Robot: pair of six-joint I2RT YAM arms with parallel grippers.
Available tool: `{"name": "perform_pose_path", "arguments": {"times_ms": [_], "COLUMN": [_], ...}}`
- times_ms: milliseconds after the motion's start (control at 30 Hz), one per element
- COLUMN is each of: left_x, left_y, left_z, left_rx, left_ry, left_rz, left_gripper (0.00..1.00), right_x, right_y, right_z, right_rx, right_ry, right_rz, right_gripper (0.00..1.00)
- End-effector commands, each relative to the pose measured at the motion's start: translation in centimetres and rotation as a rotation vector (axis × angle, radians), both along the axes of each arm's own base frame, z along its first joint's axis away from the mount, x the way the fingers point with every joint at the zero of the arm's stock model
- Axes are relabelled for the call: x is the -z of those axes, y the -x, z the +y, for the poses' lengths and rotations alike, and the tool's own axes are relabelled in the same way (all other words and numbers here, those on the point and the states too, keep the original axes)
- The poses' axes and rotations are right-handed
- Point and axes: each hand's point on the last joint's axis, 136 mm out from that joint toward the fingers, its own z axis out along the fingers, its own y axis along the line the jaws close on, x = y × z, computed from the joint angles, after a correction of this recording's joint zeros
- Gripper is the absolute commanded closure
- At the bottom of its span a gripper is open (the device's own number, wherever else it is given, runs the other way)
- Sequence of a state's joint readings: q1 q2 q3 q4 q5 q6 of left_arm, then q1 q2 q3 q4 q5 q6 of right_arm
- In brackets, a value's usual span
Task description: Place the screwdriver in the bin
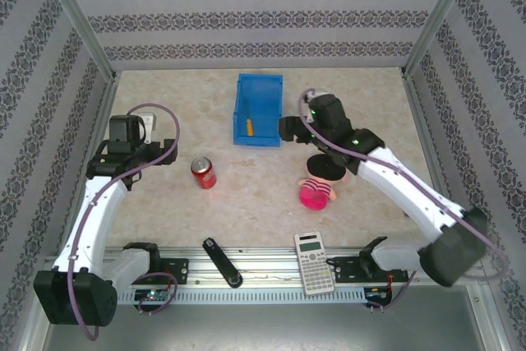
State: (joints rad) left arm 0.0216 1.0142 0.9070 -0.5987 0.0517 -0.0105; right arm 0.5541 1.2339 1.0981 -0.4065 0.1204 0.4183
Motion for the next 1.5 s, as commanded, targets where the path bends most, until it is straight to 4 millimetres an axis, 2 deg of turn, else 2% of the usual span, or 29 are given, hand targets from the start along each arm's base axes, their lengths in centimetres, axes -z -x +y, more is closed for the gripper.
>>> {"name": "perform_pose_path", "arguments": {"times_ms": [0, 67, 167, 300, 400, 533, 700, 800, 933, 1067, 1333, 1433, 1467], "left_x": [-1.6, -1.0, 0.2, 2.0, 3.1, 3.2, 2.7, 2.7, 4.0, 5.4, 8.7, 9.4, 9.7], "left_y": [-2.1, -2.5, -3.1, -3.6, -3.9, -4.4, -5.2, -5.9, -6.6, -6.7, -7.6, -7.5, -7.4], "left_z": [1.2, 1.7, 2.2, 3.0, 2.6, 2.8, 3.7, 3.8, 3.7, 3.8, 3.1, 2.2, 2.3], "left_rx": [-0.105, -0.138, -0.170, -0.209, -0.181, -0.176, -0.231, -0.235, -0.208, -0.192, -0.152, -0.102, -0.110], "left_ry": [0.023, 0.027, 0.023, 0.006, 0.024, 0.001, 0.012, 0.029, 0.008, -0.015, 0.007, 0.014, 0.014], "left_rz": [-0.157, -0.185, -0.219, -0.247, -0.283, -0.348, -0.415, -0.466, -0.490, -0.531, -0.543, -0.562, -0.568], "left_gripper": [0.01, 0.01, 0.01, 0.01, 0.01, 0.01, 0.01, 0.01, 0.01, 0.01, 0.01, 0.01, 0.01], "right_x": [-1.3, -0.7, 0.3, 1.4, 2.2, 3.4, 5.2, 6.4, 9.1, 10.8, 11.6, 12.9, 13.3], "right_y": [-0.4, 0.0, 0.2, -0.3, -1.0, -1.7, -2.0, -1.9, -1.5, -1.5, -3.6, -4.4, -4.7], "right_z": [-3.4, -5.9, -8.4, -10.1, -11.8, -14.3, -17.0, -17.9, -18.8, -19.4, -20.2, -20.6, -20.1], "right_rx": [0.095, 0.159, 0.217, 0.218, 0.252, 0.314, 0.375, 0.382, 0.383, 0.395, 0.395, 0.394, 0.367], "right_ry": [-0.011, 0.005, -0.015, -0.006, 0.120, 0.253, 0.277, 0.280, 0.294, 0.251, 0.198, 0.168, 0.161], "right_rz": [-0.118, -0.128, -0.152, -0.191, -0.242, -0.300, -0.375, -0.402, -0.416, -0.404, -0.400, -0.401, -0.406], "right_gripper": [0.02, 0.02, 0.02, 0.02, 0.02, 0.02, 0.02, 0.02, 0.02, 0.02, 0.02, 0.02, 0.02]}}
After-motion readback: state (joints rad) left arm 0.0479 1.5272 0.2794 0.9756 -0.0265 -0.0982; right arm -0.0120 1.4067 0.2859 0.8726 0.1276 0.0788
